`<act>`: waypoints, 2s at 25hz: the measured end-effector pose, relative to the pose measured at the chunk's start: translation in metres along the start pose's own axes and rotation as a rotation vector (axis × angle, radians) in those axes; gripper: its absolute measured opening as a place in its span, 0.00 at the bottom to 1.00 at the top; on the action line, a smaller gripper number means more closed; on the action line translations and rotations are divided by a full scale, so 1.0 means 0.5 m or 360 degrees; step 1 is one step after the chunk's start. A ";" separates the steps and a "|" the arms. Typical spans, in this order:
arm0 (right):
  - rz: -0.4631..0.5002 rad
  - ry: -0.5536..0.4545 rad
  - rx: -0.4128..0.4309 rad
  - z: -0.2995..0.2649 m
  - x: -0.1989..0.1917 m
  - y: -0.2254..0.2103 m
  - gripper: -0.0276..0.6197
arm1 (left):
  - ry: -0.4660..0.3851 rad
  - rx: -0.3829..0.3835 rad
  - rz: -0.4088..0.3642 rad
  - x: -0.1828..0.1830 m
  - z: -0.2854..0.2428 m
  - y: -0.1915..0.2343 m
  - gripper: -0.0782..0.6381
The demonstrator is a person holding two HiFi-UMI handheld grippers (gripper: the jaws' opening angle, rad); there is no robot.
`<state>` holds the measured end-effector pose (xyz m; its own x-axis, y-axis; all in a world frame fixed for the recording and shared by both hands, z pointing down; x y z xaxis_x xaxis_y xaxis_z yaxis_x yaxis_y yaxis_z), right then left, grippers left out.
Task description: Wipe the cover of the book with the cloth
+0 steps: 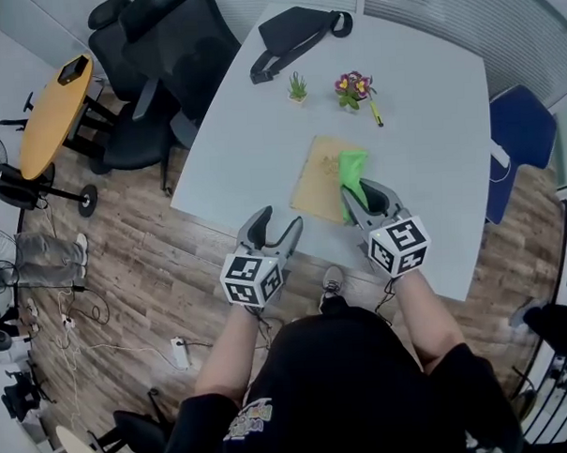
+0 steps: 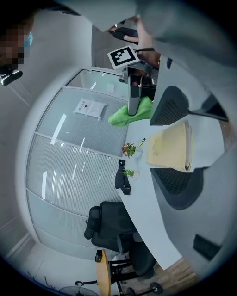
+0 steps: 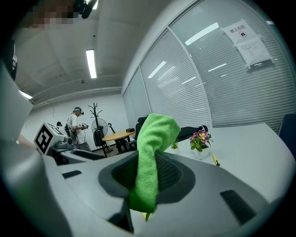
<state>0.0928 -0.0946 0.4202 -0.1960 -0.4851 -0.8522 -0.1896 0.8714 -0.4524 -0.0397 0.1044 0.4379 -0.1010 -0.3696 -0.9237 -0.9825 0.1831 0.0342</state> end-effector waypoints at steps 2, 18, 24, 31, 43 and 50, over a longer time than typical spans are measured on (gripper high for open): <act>-0.0002 0.0005 0.0012 -0.011 0.008 -0.015 0.19 | 0.0017 0.0004 0.0001 0.001 -0.023 0.004 0.49; -0.0042 0.0052 -0.0013 -0.070 0.028 -0.085 0.19 | 0.0191 -0.0086 0.0125 -0.025 -0.170 0.067 0.49; -0.0107 0.0042 -0.0123 -0.090 0.023 -0.105 0.19 | 0.0273 -0.0223 0.0134 -0.044 -0.227 0.094 0.49; -0.0179 0.0027 -0.0279 -0.133 0.020 -0.104 0.19 | 0.0388 -0.0441 0.0085 -0.065 -0.295 0.132 0.49; -0.0232 0.0021 -0.0541 -0.191 0.015 -0.096 0.19 | 0.0521 -0.0788 0.0012 -0.097 -0.389 0.177 0.49; -0.0287 0.0033 -0.0652 -0.217 0.002 -0.092 0.19 | 0.0562 -0.0928 0.0050 -0.110 -0.427 0.194 0.49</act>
<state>-0.0032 -0.1431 0.4685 -0.1431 -0.6318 -0.7618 -0.5874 0.6737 -0.4484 -0.1630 -0.0520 0.5738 -0.0787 -0.6655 -0.7422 -0.8920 -0.2854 0.3505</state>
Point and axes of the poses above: the fingertips, and each gripper's own axes: z backward along the fingers, y to its left, x out of its top, the point moved 9 cm from there along z, backward along the fingers, and after that the axes turned 15 degrees about -z, right-handed, at the moved point
